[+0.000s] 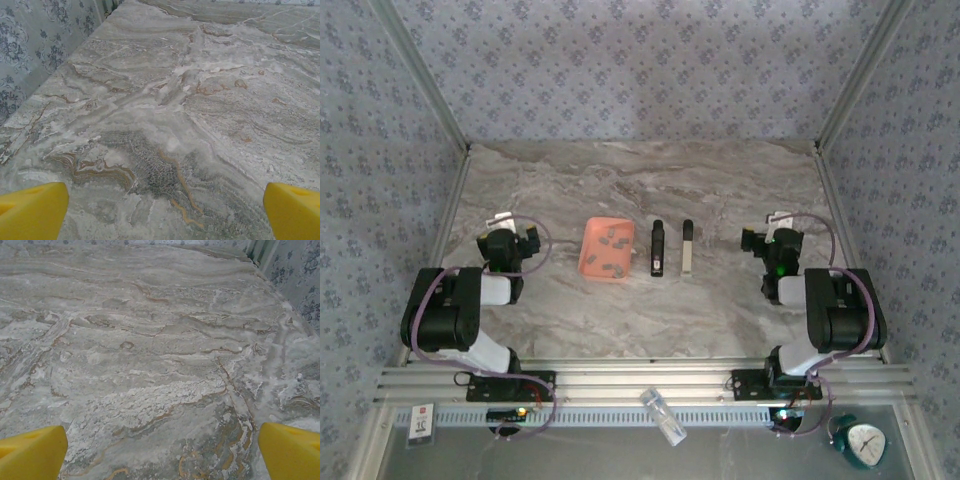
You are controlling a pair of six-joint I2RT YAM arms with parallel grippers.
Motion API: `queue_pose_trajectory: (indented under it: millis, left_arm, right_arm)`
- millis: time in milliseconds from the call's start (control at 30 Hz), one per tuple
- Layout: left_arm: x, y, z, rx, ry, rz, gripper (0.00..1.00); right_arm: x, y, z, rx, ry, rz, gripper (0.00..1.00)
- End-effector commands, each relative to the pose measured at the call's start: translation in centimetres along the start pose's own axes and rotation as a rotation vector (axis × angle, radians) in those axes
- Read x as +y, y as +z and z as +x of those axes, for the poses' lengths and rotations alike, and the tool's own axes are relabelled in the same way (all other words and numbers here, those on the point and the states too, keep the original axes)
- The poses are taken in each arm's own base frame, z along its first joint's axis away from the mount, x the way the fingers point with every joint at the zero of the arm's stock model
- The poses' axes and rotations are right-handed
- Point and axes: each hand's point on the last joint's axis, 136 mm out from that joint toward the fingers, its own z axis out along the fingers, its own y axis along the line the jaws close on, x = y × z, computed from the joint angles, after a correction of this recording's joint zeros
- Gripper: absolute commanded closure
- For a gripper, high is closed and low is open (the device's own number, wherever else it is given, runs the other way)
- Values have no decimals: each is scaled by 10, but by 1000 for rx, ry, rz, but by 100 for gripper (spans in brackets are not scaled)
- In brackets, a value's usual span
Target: Load the staples into the stapler
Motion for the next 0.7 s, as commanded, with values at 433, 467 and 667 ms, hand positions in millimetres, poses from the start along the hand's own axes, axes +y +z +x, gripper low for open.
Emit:
queue_pose_trajectory:
  millis: [433, 467, 667]
  left_arm:
    - [-5, 0, -14, -38, 4, 24, 0]
    - [-4, 0, -15, -44, 2, 26, 0]
    - [-5, 0, -15, -39, 4, 27, 0]
  right_arm:
    - [4, 2, -8, -19, 24, -28, 0]
    - [4, 2, -8, -20, 25, -28, 0]
    - [4, 2, -8, -18, 27, -29, 0]
